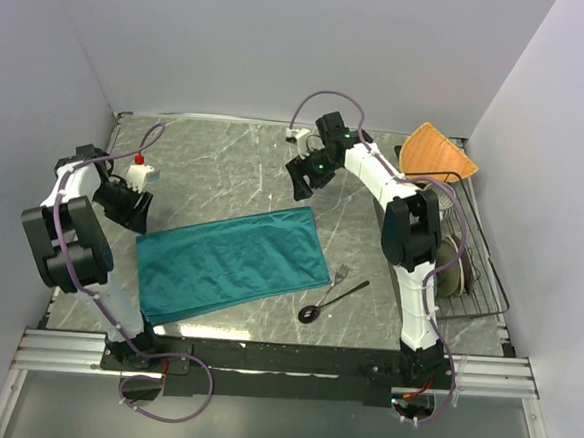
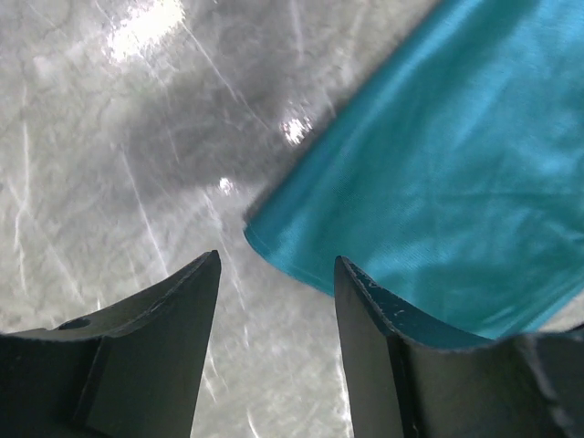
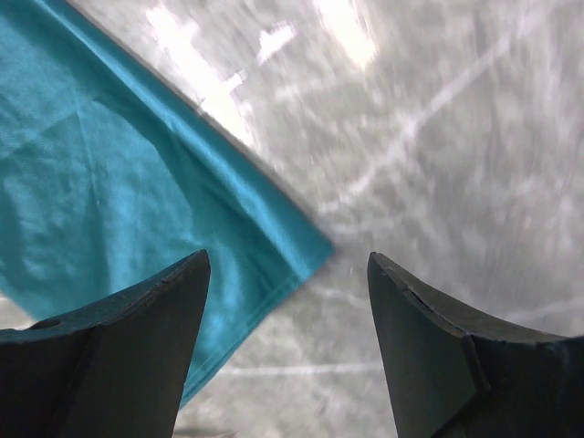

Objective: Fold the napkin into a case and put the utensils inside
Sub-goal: Smooth out the rectangle-folded napkin at the center of the board.

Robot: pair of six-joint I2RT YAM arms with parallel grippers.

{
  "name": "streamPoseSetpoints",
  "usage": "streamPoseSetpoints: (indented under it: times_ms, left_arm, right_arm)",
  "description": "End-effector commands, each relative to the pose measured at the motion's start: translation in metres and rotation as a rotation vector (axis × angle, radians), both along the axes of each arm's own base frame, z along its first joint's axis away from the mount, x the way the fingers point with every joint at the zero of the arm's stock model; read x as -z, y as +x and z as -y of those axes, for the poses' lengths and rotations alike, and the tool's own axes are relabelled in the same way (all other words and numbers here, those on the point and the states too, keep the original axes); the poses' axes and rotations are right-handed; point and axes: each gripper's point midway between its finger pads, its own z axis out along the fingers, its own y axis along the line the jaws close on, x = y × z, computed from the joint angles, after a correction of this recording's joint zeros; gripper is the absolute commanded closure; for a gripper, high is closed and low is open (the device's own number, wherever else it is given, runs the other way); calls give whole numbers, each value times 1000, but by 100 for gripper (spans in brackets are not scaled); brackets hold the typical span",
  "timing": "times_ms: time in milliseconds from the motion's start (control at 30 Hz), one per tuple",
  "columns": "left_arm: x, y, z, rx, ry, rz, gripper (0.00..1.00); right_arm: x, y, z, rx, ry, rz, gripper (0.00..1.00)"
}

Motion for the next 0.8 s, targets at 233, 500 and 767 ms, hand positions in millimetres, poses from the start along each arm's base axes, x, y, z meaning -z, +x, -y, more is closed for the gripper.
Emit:
streamPoseSetpoints:
  times_ms: [233,500,767]
  left_arm:
    - [43,2,19,83,1,-64,48]
    - [54,-6,17,110,30,-94,72]
    - [44,16,18,99,10,-44,99]
  right_arm:
    - [30,-2,-38,-240,-76,139,23]
    - [48,-16,-42,-320,-169,147,48]
    - [50,-6,-36,-290,-232,190,97]
